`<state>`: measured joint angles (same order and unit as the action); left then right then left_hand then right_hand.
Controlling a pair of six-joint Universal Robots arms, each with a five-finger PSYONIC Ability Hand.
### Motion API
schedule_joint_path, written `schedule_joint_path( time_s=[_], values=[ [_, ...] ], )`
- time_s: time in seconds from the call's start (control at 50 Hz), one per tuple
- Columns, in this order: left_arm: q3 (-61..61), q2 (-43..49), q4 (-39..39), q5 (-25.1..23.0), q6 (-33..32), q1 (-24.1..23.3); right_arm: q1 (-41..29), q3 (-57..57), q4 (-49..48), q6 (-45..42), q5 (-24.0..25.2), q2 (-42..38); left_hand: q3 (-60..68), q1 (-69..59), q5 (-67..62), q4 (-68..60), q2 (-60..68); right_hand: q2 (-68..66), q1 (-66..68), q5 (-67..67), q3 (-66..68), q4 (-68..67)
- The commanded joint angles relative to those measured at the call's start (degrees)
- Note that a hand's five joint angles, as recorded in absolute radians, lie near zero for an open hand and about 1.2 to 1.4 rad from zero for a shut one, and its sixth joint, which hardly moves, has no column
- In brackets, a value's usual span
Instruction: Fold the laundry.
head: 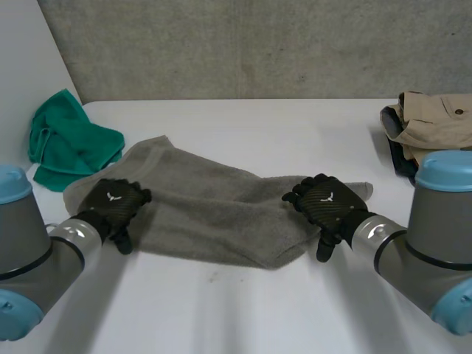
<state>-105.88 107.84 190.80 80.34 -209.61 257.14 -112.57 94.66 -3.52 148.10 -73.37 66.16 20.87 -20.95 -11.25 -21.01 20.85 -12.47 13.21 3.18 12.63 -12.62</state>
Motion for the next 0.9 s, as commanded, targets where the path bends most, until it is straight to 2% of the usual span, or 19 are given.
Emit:
schedule_joint_path(
  time_s=[0.02, 0.04, 0.1, 0.12, 0.32, 0.38, 0.44, 0.56, 0.74, 0.82, 0.9],
  values=[
    [-1.26, 0.26, 0.28, -0.27, 0.17, 3.89, -0.72, -3.25, -5.70, 0.08, -0.11, -6.83, 5.99, -5.91, -5.61, -5.85, 6.01, -14.73, 14.00, 14.03, 14.58, -14.58],
    [-1.26, 0.26, 0.28, -0.36, 0.17, 4.24, -0.81, -3.52, -6.41, 0.17, -0.11, -7.27, 6.99, -6.92, -6.62, -6.85, 7.01, -19.76, 19.03, 19.06, 19.61, -19.62],
    [-1.09, 0.62, 0.37, -0.45, 0.17, 5.30, -0.98, -4.40, -9.31, 0.61, -0.28, -8.41, 7.84, -7.77, -7.47, -7.71, 7.87, -52.68, 51.95, 51.97, 52.53, -52.53],
    [-0.91, 0.62, 0.37, -0.62, 0.17, 5.48, -0.98, -4.48, -10.45, 0.78, -0.37, -8.50, 7.84, -7.77, -7.47, -7.71, 7.87, -67.38, 66.64, 66.67, 67.23, -67.23],
    [1.11, 4.74, 3.18, -5.46, -1.67, 8.29, -1.16, -3.52, -11.34, 0.87, -0.64, -7.97, 18.76, -18.69, -18.39, -18.62, 18.78, -67.53, 66.79, 66.82, 67.37, -67.38],
    [1.99, 6.93, 4.05, -5.46, -4.04, 8.73, -0.89, -3.61, -11.51, 0.87, -0.72, -7.97, 29.32, -29.25, -28.95, -29.18, 29.34, -67.53, 66.79, 66.82, 67.37, -67.38],
    [2.86, 8.87, 3.62, -5.46, -6.59, 9.69, -0.63, -3.78, -11.51, 0.79, -0.81, -7.97, 33.39, -33.31, -33.01, -33.25, 33.41, -67.53, 66.79, 66.82, 67.37, -67.38],
    [2.61, 9.23, 3.27, -5.28, -10.29, 9.79, -0.28, -4.31, -11.07, 0.70, -1.69, -7.71, 59.08, -59.00, -58.71, -58.94, 59.10, -67.53, 66.79, 66.82, 67.37, -67.38],
    [0.59, 1.68, 2.12, -5.55, -9.68, 8.82, -0.28, -3.61, -10.37, 0.96, -1.78, -0.69, 59.13, -59.05, -58.75, -58.99, 59.15, -67.53, 66.79, 66.82, 67.37, -67.38],
    [-0.91, -1.14, 1.95, -5.37, -9.59, 9.17, -0.28, -2.99, -10.37, 0.96, -1.78, -0.42, 22.90, -22.83, -22.53, -22.76, 22.92, -67.53, 66.79, 66.82, 67.37, -67.38],
    [-2.23, -1.85, 1.42, -5.46, -9.76, 9.26, -0.37, -2.64, -10.37, 0.79, -1.87, -0.42, 17.95, -17.87, -17.57, -17.81, 17.97, -67.53, 66.79, 66.82, 67.37, -67.38]
  ],
)
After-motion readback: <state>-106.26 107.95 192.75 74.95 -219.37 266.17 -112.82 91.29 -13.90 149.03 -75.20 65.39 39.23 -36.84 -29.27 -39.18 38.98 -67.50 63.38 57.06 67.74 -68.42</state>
